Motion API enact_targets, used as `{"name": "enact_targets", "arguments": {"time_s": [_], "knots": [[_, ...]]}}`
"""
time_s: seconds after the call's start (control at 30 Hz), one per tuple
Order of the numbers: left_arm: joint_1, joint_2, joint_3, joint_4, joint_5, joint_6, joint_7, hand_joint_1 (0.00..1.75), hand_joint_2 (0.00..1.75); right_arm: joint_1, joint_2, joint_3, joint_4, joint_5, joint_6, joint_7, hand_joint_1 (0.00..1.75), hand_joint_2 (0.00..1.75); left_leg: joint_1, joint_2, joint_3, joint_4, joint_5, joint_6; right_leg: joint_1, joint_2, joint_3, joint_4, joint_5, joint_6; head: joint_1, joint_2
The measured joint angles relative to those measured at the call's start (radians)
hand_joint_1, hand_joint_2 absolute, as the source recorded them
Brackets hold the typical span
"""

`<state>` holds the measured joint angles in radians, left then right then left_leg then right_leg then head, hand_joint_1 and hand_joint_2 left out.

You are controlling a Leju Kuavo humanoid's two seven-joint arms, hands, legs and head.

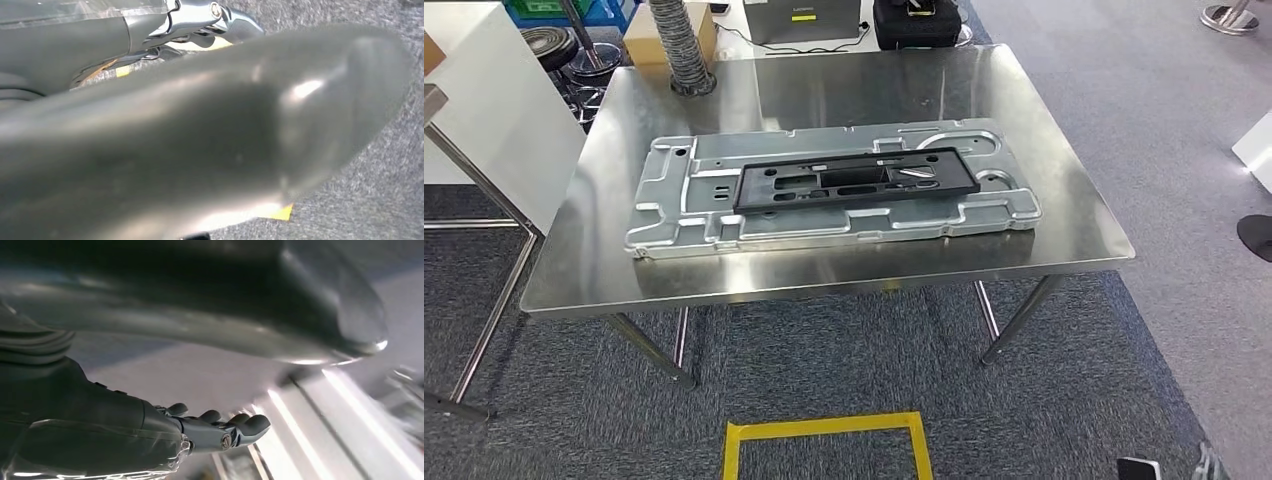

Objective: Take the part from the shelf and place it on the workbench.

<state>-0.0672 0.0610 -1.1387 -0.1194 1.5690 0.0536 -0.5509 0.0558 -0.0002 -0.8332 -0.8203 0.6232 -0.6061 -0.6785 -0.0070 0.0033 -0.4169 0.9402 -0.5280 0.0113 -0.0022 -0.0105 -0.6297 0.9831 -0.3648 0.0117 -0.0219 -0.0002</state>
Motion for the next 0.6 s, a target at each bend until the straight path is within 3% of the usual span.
{"name": "enact_targets", "arguments": {"time_s": [0.03, 0.07, 0.13, 0.17, 0.2, 0.23, 0.27, 0.33, 0.4, 0.43, 0.5, 0.53, 0.6], "knots": [[-0.001, -0.001, 0.000, 0.000, 0.000, 0.000, 0.000, 0.00, 0.00, -0.007, -0.005, -0.012, 0.060, 0.022, -0.002, 0.012, 0.00, 0.00, 0.002, 0.002, -0.008, -0.003, 0.012, 0.008, -0.001, 0.002, -0.006, 0.009, -0.015, 0.005, 0.001, 0.000], [-0.001, -0.002, 0.000, 0.000, 0.000, 0.000, 0.000, 0.00, 0.00, -0.013, -0.010, -0.020, 0.120, 0.050, -0.003, 0.033, 0.00, 0.00, 0.004, 0.005, -0.019, -0.007, 0.026, 0.014, -0.002, 0.004, -0.017, 0.035, -0.049, 0.010, 0.003, 0.000], [-0.001, -0.003, 0.000, 0.000, 0.000, -0.001, -0.001, 0.00, 0.00, -0.029, -0.019, -0.027, 0.237, 0.112, -0.004, 0.097, 0.00, 0.00, 0.006, 0.008, -0.048, -0.007, 0.050, 0.022, -0.008, 0.007, -0.050, 0.150, -0.157, 0.018, 0.006, 0.000], [-0.001, -0.003, 0.000, 0.000, -0.001, -0.002, -0.002, 0.00, 0.00, -0.035, -0.021, -0.027, 0.290, 0.144, -0.001, 0.135, 0.00, 0.00, 0.006, 0.008, -0.064, -0.004, 0.061, 0.022, -0.011, 0.007, -0.063, 0.219, -0.196, 0.023, 0.007, 0.000], [-0.001, -0.003, -0.001, 0.000, -0.003, -0.003, -0.002, 0.00, 0.00, -0.040, -0.022, -0.025, 0.333, 0.175, 0.005, 0.175, 0.00, 0.00, 0.006, 0.008, -0.080, -0.001, 0.072, 0.020, -0.014, 0.007, -0.068, 0.274, -0.212, 0.027, 0.007, 0.000], [-0.001, -0.003, -0.002, 0.000, -0.005, -0.005, -0.001, 0.00, 0.00, -0.044, -0.022, -0.022, 0.371, 0.205, 0.016, 0.218, 0.00, 0.00, 0.006, 0.009, -0.097, 0.005, 0.081, 0.018, -0.017, 0.007, -0.060, 0.299, -0.202, 0.030, 0.007, 0.000], [-0.001, -0.004, -0.003, 0.000, -0.007, -0.007, 0.000, 0.00, 0.00, -0.047, -0.021, -0.015, 0.404, 0.233, 0.030, 0.262, 0.00, 0.00, 0.007, 0.008, -0.115, 0.012, 0.089, 0.015, -0.020, 0.007, -0.034, 0.288, -0.175, 0.032, 0.007, 0.000], [-0.001, -0.004, -0.007, 0.000, -0.010, -0.012, 0.002, 0.00, 0.00, -0.052, -0.019, 0.001, 0.454, 0.282, 0.058, 0.335, 0.00, 0.00, 0.009, 0.008, -0.150, 0.032, 0.103, 0.005, -0.026, 0.007, 0.063, 0.171, -0.135, 0.034, 0.007, 0.000], [-0.002, -0.004, -0.010, 0.000, -0.012, -0.013, 0.004, 0.00, 0.00, -0.058, -0.014, 0.021, 0.491, 0.317, 0.080, 0.376, 0.00, 0.00, 0.008, 0.008, -0.173, 0.049, 0.113, -0.007, -0.024, 0.008, 0.154, 0.035, -0.153, 0.028, 0.006, 0.000], [-0.002, -0.004, -0.011, 0.000, -0.014, -0.013, 0.005, 0.00, 0.00, -0.060, -0.010, 0.031, 0.508, 0.333, 0.087, 0.388, 0.00, 0.00, 0.008, 0.009, -0.179, 0.054, 0.119, -0.014, -0.021, 0.009, 0.172, 0.000, -0.168, 0.023, 0.006, 0.000], [-0.002, -0.004, -0.013, 0.000, -0.016, -0.012, 0.008, 0.00, 0.00, -0.061, -0.002, 0.050, 0.534, 0.355, 0.096, 0.404, 0.00, 0.00, 0.008, 0.009, -0.185, 0.055, 0.131, -0.028, -0.017, 0.009, 0.168, -0.011, -0.164, 0.008, 0.007, 0.000], [0.000, -0.004, -0.014, 0.000, -0.016, -0.011, 0.009, 0.00, 0.00, -0.062, 0.003, 0.058, 0.545, 0.361, 0.104, 0.410, 0.00, 0.00, 0.010, 0.008, -0.190, 0.062, 0.123, -0.035, -0.017, 0.008, 0.160, -0.011, -0.156, -0.001, 0.007, 0.000], [0.004, -0.005, -0.019, 0.000, -0.018, -0.007, 0.012, 0.00, 0.00, -0.066, 0.012, 0.067, 0.561, 0.364, 0.132, 0.422, 0.00, 0.00, 0.014, 0.005, -0.212, 0.124, 0.054, -0.045, -0.018, 0.004, 0.142, -0.013, -0.136, -0.018, 0.005, 0.000]]}}
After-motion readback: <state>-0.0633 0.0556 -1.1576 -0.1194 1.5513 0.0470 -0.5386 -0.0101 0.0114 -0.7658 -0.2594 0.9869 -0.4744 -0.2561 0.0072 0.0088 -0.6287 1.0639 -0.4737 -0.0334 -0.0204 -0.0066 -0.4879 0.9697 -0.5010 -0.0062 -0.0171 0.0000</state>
